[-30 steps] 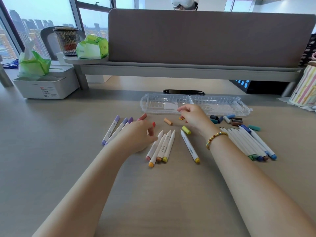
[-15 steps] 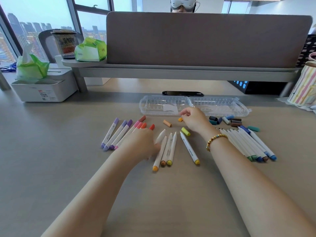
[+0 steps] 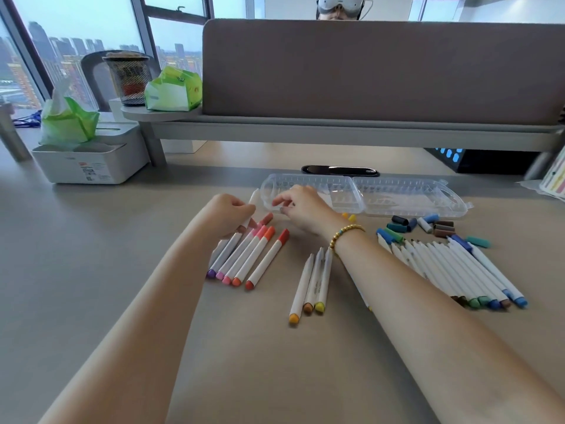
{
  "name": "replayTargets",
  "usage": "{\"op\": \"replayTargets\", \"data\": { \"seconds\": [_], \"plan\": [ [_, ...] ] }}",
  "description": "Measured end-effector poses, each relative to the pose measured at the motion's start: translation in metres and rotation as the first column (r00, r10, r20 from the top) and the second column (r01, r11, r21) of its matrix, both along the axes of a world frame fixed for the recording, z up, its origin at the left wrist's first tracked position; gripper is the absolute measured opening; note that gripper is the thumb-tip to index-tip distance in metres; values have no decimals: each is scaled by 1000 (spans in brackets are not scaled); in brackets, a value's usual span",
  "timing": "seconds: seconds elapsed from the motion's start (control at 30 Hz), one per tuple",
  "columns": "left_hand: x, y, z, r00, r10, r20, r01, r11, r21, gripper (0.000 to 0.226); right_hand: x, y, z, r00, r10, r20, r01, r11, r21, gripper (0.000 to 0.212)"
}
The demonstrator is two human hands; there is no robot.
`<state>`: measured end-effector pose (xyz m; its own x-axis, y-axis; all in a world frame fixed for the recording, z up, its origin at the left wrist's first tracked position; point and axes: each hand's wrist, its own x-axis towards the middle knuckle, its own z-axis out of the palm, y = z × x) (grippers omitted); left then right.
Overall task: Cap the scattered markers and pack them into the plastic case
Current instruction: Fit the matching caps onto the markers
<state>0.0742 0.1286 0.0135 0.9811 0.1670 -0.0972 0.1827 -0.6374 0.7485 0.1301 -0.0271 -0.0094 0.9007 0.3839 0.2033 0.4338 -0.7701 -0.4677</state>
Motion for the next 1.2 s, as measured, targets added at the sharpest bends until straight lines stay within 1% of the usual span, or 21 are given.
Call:
{"op": "replayTargets", "data": {
  "seconds": [0.1, 0.27, 0.37, 0.47, 0.5, 0.53, 0.57, 0.6, 0.67, 0.73, 0.8, 0.83, 0.87, 0.9, 0.97, 1.0, 1.1, 1.2],
  "plan": [
    [4, 4, -5, 1000, -5, -31, 5, 1000, -18, 24, 11, 13, -5, 1000, 30, -6, -30, 994, -108, 30],
    [5, 7, -14, 999, 5, -38, -7, 999, -42, 24, 13, 22, -9, 998, 61, 2, -60, 985, -165, 20],
    [3, 6, -18, 1000, 11, -27, -13, 999, -50, 24, 11, 20, -9, 998, 47, 53, -36, 981, -188, 20],
    [0, 2, -16, 1000, 18, 3, -18, 998, -63, 24, 8, 16, -7, 995, 24, 95, 4, 960, -279, 23],
    [-1, 0, -14, 1000, 22, 20, -21, 997, -73, 24, 7, 15, -6, 993, 16, 115, 17, 959, -282, 24],
    [-3, -3, -13, 999, 27, 41, -23, 996, -86, 24, 4, 13, -4, 993, -1, 121, 30, 971, -237, 24],
    [-5, -5, -11, 997, 32, 64, -26, 995, -97, 24, 0, 10, -2, 994, -35, 104, 49, 989, -137, 23],
    [-8, -9, -10, 996, 39, 84, -29, 994, -109, 24, -6, 7, 1, 996, -66, 63, 66, 998, 0, 19],
    [-15, -16, -10, 993, 48, 111, -32, 990, -139, 23, -19, -3, 7, 996, -74, -41, 83, 958, 273, 11],
    [-22, -24, -11, 993, 37, 114, -19, 988, -153, 21, -32, -15, 10, 988, -41, -147, 109, 865, 490, 11],
    [-30, -34, -12, 994, -5, 109, 22, 988, -151, 22, -44, -28, 10, 954, 38, -298, 186, 705, 684, 18],
    [-35, -37, -11, 994, -30, 109, 45, 990, -132, 24, -48, -34, 9, 930, 92, -356, 226, 620, 751, 22],
    [-39, -40, -12, 991, -59, 116, 70, 993, -92, 26, -51, -39, 8, 912, 130, -389, 257, 559, 789, 25],
    [-44, -42, -12, 987, -94, 127, 99, 995, -32, 28, -53, -44, 7, 906, 146, -398, 268, 529, 805, 27],
    [-52, -42, -10, 979, -159, 131, 150, 986, 73, 32, -53, -52, 4, 906, 160, -391, 270, 493, 827, 27],
    [-54, -42, -9, 976, -179, 125, 167, 981, 99, 34, -53, -55, 3, 907, 160, -388, 275, 472, 837, 27],
    [-53, -42, -10, 967, -230, 107, 221, 971, 91, 33, -51, -63, -1, 905, 167, -392, 294, 422, 858, 29],
    [-49, -42, -13, 959, -262, 108, 253, 963, 91, 30, -51, -67, -2, 905, 103, -413, 338, 418, 844, 29]
  ]
}}
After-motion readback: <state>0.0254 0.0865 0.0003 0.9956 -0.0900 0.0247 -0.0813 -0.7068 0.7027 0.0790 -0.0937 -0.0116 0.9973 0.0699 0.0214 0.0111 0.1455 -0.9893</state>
